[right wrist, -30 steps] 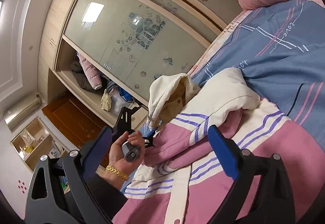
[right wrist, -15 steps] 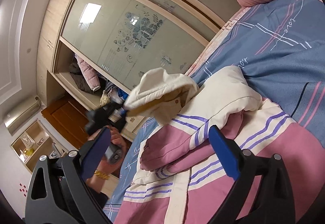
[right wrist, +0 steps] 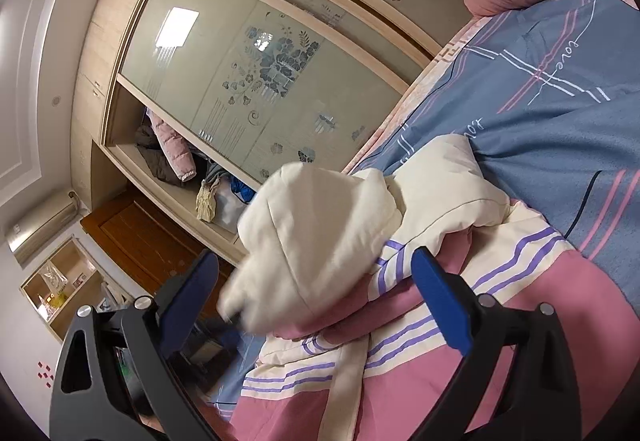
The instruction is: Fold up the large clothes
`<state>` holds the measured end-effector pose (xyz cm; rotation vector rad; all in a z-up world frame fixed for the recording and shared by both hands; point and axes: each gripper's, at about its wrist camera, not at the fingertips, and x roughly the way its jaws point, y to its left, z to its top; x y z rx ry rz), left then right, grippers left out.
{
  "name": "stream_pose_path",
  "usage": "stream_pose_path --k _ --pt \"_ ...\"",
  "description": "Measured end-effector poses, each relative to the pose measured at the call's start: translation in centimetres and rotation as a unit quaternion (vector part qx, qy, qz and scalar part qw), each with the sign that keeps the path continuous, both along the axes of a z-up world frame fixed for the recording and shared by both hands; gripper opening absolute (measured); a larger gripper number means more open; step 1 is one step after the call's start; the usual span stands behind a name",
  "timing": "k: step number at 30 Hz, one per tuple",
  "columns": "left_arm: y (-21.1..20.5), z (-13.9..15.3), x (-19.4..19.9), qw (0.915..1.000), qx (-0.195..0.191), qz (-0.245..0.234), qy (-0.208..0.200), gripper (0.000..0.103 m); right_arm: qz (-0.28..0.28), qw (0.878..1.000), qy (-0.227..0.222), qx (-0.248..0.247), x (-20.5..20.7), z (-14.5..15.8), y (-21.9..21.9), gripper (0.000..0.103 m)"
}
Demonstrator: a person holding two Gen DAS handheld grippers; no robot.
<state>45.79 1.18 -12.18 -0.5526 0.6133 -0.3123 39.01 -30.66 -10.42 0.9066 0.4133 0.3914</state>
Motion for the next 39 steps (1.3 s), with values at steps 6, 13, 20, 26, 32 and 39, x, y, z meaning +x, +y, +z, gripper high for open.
stream_pose_path --k 6,13,20,26,32,39 --pt "4.1 -5.6 1.1 0.9976 -0.009 0.03 0.061 0.04 0.026 0.999 0.01 0.02 0.5 -0.5 0.3 0.097" --pt "6.8 -4.0 -0.2 0.9968 -0.044 0.063 0.024 0.101 0.061 0.992 0.02 0.111 3.0 -2.6 -0.3 0.097" --pt "6.2 -2.6 -2.1 0.9948 -0.093 0.04 0.012 0.101 0.102 0.987 0.035 0.121 8.1 -3.5 1.1 0.067" --pt "7.1 -4.7 0.4 0.9887 -0.143 0.01 0.046 0.101 0.07 0.988 0.111 0.084 12.0 -6.4 1.8 0.058" --pt "8.4 -7.9 4.2 0.9725 -0.218 0.032 0.073 0.097 0.058 0.98 0.158 0.103 13.7 -8.7 2.0 0.051" --pt "7.9 -8.4 4.5 0.9559 -0.282 0.026 0.077 0.088 0.065 0.973 0.155 0.159 14.4 -10.4 2.6 0.019"
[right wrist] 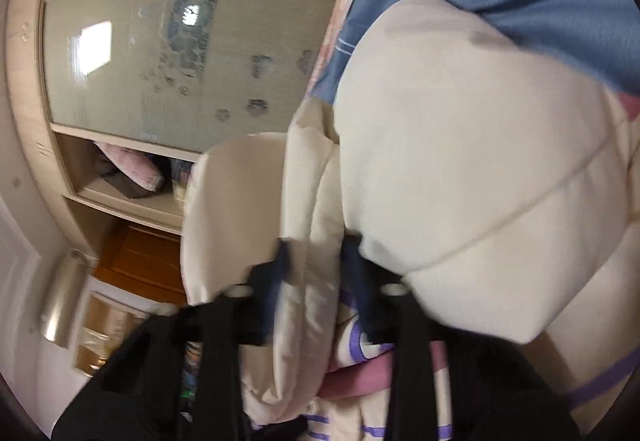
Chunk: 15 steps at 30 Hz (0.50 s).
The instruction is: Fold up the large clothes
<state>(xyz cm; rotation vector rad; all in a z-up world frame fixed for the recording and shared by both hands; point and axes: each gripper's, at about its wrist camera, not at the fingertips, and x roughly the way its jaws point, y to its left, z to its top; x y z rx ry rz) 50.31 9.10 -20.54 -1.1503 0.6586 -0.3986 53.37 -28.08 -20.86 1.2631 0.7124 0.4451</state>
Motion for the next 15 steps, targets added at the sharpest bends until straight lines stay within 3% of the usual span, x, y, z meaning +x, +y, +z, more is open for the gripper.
stream_pose_path --k 4,10,13,14,15 --pt "-0.3 0.0 -1.6 0.9997 -0.012 0.001 0.022 0.088 0.018 0.996 -0.022 0.079 -0.6 -0.4 0.4 0.017" --pt "-0.9 1.2 -1.5 0.9981 -0.052 -0.017 -0.027 0.088 0.036 0.988 -0.044 0.141 -1.2 -0.3 0.7 0.016" --pt "-0.9 0.9 -0.5 0.9966 -0.071 -0.016 -0.039 0.088 0.038 0.987 -0.052 0.146 -1.7 0.1 0.3 0.014" --pt "-0.8 0.6 0.0 0.9956 -0.082 -0.017 -0.041 0.085 0.036 0.987 -0.052 0.145 -1.6 0.3 0.3 0.013" --pt "-0.7 0.4 0.3 0.9942 -0.094 -0.02 -0.048 0.071 0.035 0.987 -0.054 0.144 -1.6 0.4 0.1 0.013"
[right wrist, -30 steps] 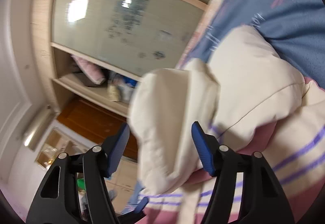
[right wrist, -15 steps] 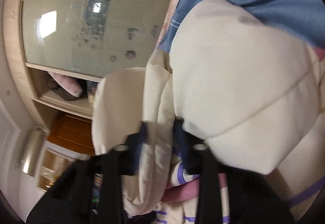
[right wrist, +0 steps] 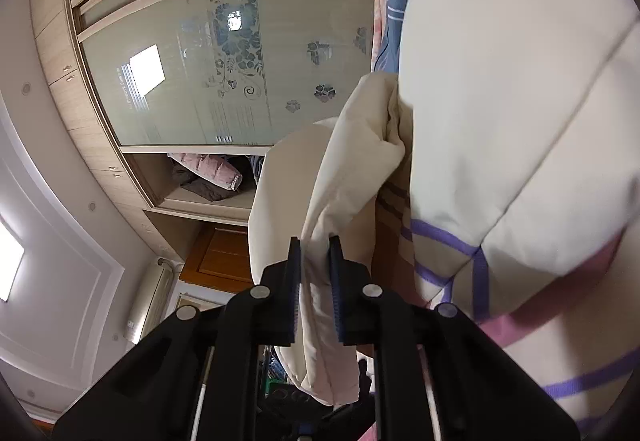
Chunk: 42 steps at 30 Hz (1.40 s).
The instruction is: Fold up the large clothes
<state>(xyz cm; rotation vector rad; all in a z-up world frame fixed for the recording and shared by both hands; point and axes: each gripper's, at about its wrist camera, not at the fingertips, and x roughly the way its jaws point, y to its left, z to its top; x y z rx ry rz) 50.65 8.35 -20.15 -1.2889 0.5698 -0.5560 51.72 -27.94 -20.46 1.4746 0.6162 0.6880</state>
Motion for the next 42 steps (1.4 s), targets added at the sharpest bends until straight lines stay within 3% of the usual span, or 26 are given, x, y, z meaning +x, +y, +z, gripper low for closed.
stream_pose_path --k 2,3,7,8,9,11,13,15,18,19,20,22,28,36,37,38,42 --pt "0.4 -0.3 0.3 0.9999 -0.008 0.001 -0.008 0.052 -0.012 1.0 -0.003 -0.017 -0.1 0.6 -0.4 0.012" --pt "0.8 -0.5 0.3 0.9999 -0.004 0.01 -0.005 0.035 -0.018 0.999 -0.004 -0.028 -0.4 1.0 -0.5 0.012" --pt "1.6 -0.3 -0.3 0.9987 0.033 0.037 0.009 0.025 -0.054 0.99 -0.016 -0.13 -2.2 3.4 -0.9 0.01" --pt "1.7 0.0 -0.7 0.9976 0.051 0.047 0.008 0.021 -0.059 0.987 -0.02 -0.149 -2.8 4.0 -0.9 0.0" --pt "1.7 0.8 -1.2 0.9939 0.09 0.063 0.012 0.02 -0.062 0.984 -0.027 -0.163 -3.4 4.7 -0.9 0.0" --pt "1.6 1.9 -1.7 0.9861 0.148 0.074 0.017 0.018 -0.058 0.983 -0.039 -0.173 -4.2 5.5 -1.0 0.0" --pt "1.7 2.3 -1.9 0.9826 0.171 0.072 0.016 0.018 -0.033 0.986 -0.033 -0.158 -4.0 5.5 -0.9 0.0" --pt "2.2 1.7 -2.0 0.9868 0.147 0.064 0.023 0.018 -0.014 0.991 -0.013 -0.132 -3.8 4.4 -0.6 0.006" --pt "3.6 -0.5 -1.7 0.9968 0.044 0.048 0.047 0.018 -0.025 0.993 0.015 -0.11 -3.7 2.5 -0.5 0.027" --pt "4.2 -1.3 -1.6 0.9976 -0.002 0.042 0.055 0.018 -0.022 0.994 0.017 -0.106 -3.7 2.2 -0.3 0.027" --pt "4.4 -1.8 -1.4 0.9972 -0.023 0.038 0.059 0.018 -0.012 0.994 0.018 -0.107 -3.4 1.8 0.1 0.027" --pt "4.6 -2.2 -1.2 0.9956 -0.06 0.033 0.064 0.018 -0.002 0.993 0.025 -0.112 -3.1 1.4 0.6 0.029" --pt "4.1 -1.6 -0.7 0.9906 -0.119 0.021 0.064 0.018 0.001 0.994 0.051 -0.093 -2.2 -0.3 1.3 0.036" --pt "3.8 -0.9 -0.3 0.9914 -0.118 0.011 0.055 0.017 -0.013 0.999 0.025 -0.014 0.2 -1.0 2.3 0.036" --pt "3.9 -1.1 -0.4 0.992 -0.113 0.013 0.054 0.017 -0.015 0.999 0.023 -0.017 0.1 -0.8 2.4 0.03" --pt "4.0 -1.2 -0.3 0.9925 -0.108 0.016 0.055 0.016 -0.02 0.999 0.023 -0.029 0.0 -0.5 2.4 0.01" --pt "4.5 -1.4 -0.2 0.9939 -0.09 0.034 0.055 0.014 -0.036 0.996 0.012 -0.081 -0.7 0.8 2.4 0.007"
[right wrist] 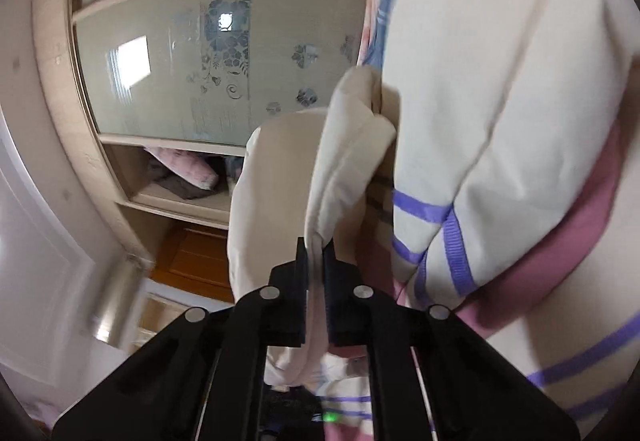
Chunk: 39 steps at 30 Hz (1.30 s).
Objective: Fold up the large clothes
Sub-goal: 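Fold the white upper part down over the jacket body with both grippers and release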
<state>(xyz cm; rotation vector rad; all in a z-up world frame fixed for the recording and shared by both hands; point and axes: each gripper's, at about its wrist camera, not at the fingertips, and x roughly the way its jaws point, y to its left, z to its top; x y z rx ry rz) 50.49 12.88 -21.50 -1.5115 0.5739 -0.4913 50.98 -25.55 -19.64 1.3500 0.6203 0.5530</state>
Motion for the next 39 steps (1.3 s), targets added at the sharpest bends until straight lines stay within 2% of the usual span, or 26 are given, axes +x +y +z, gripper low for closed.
stream_pose_path --k 2,3,5,6,10,13,16,19,21,22,23,24,25,26,27,28,29,30,31,32,33,35,36,37,39 --pt "-0.1 -0.3 -0.2 0.9999 0.011 0.003 0.007 0.013 -0.011 0.999 0.0 -0.034 -0.8 0.9 -0.1 0.006" --pt "-0.2 -0.2 -0.3 0.9996 0.025 0.008 0.012 0.013 -0.017 0.996 -0.006 -0.084 -1.5 2.1 0.1 0.006" --pt "-0.3 -0.1 -0.6 0.9978 0.063 0.012 0.02 0.013 -0.027 0.984 -0.016 -0.175 -2.8 4.1 0.7 0.006" --pt "-0.3 0.4 -0.7 0.9951 0.095 0.015 0.023 0.013 -0.03 0.979 -0.018 -0.201 -3.5 4.8 0.9 0.006" --pt "-0.2 1.6 -1.1 0.9845 0.169 0.024 0.038 0.013 -0.01 0.956 -0.012 -0.294 -5.1 6.8 2.6 0.005" --pt "-0.4 1.8 -1.3 0.9725 0.226 0.018 0.053 0.013 0.008 0.95 0.024 -0.311 -5.0 5.2 3.0 0.005" --pt "-0.6 0.5 -1.5 0.9616 0.259 0.001 0.092 0.013 0.028 0.948 0.069 -0.311 -4.4 2.7 3.0 0.005" --pt "-0.4 0.2 -1.7 0.9513 0.289 -0.007 0.106 0.013 0.036 0.941 0.078 -0.328 -4.1 1.7 3.4 0.006" --pt "-0.6 0.8 -1.5 0.9412 0.321 -0.009 0.105 0.014 0.039 0.937 0.078 -0.339 -4.1 1.4 3.6 0.006" --pt "-0.8 1.1 -1.3 0.9321 0.348 -0.007 0.1 0.015 0.042 0.935 0.078 -0.344 -4.1 1.5 3.9 0.006" --pt "-1.0 1.0 -1.3 0.9265 0.363 -0.005 0.099 0.018 0.045 0.932 0.076 -0.352 -4.0 1.5 4.1 0.007" --pt "-1.4 1.0 -1.0 0.9145 0.392 -0.005 0.099 0.021 0.04 0.931 0.072 -0.356 -4.1 1.6 4.1 0.009" --pt "-1.7 1.0 -0.8 0.9073 0.409 -0.008 0.096 0.022 0.037 0.93 0.068 -0.359 -4.2 1.6 4.2 0.015" --pt "-2.1 1.3 -0.6 0.9007 0.425 -0.009 0.089 0.025 0.032 0.928 0.061 -0.365 -4.4 1.8 4.3 0.028" --pt "-2.4 1.7 -0.7 0.8956 0.437 -0.007 0.081 0.037 0.03 0.929 0.055 -0.365 -4.9 1.7 4.2 0.046" --pt "-2.8 2.3 -0.9 0.8909 0.449 -0.008 0.067 0.047 0.03 0.93 0.05 -0.362 -5.3 1.7 4.2 0.054" --pt "-2.9 2.9 -1.1 0.8903 0.452 -0.008 0.055 0.071 0.029 0.932 0.045 -0.359 -5.6 2.0 4.0 0.065" --pt "-2.9 3.3 -1.7 0.8893 0.455 -0.005 0.045 0.088 0.024 0.932 0.042 -0.359 -6.0 2.5 3.7 0.073" --pt "-2.7 4.4 -2.6 0.8835 0.467 0.009 0.032 0.094 0.021 0.932 0.039 -0.359 -6.3 2.9 3.5 0.075" --pt "-2.6 5.0 -3.1 0.8785 0.476 0.019 0.029 0.096 0.018 0.931 0.033 -0.364 -6.9 3.9 3.1 0.078" --pt "-2.3 6.2 -4.2 0.8686 0.494 0.031 0.015 0.096 0.017 0.928 0.025 -0.371 -7.3 4.5 2.8 0.078" --pt "-1.8 7.9 -6.2 0.8549 0.517 0.042 -0.002 0.097 0.014 0.918 0.002 -0.397 -8.4 6.6 2.5 0.079" --pt "-1.5 9.2 -7.7 0.8459 0.531 0.047 -0.014 0.097 0.01 0.911 -0.011 -0.412 -9.2 7.5 2.3 0.079" --pt "-1.6 10.1 -9.0 0.8413 0.538 0.051 -0.024 0.097 0.003 0.9 -0.034 -0.434 -10.5 8.9 2.2 0.08" --pt "-1.8 12.7 -11.9 0.8247 0.559 0.066 -0.06 0.101 -0.013 0.883 -0.061 -0.465 -13.2 11.0 2.2 0.091"
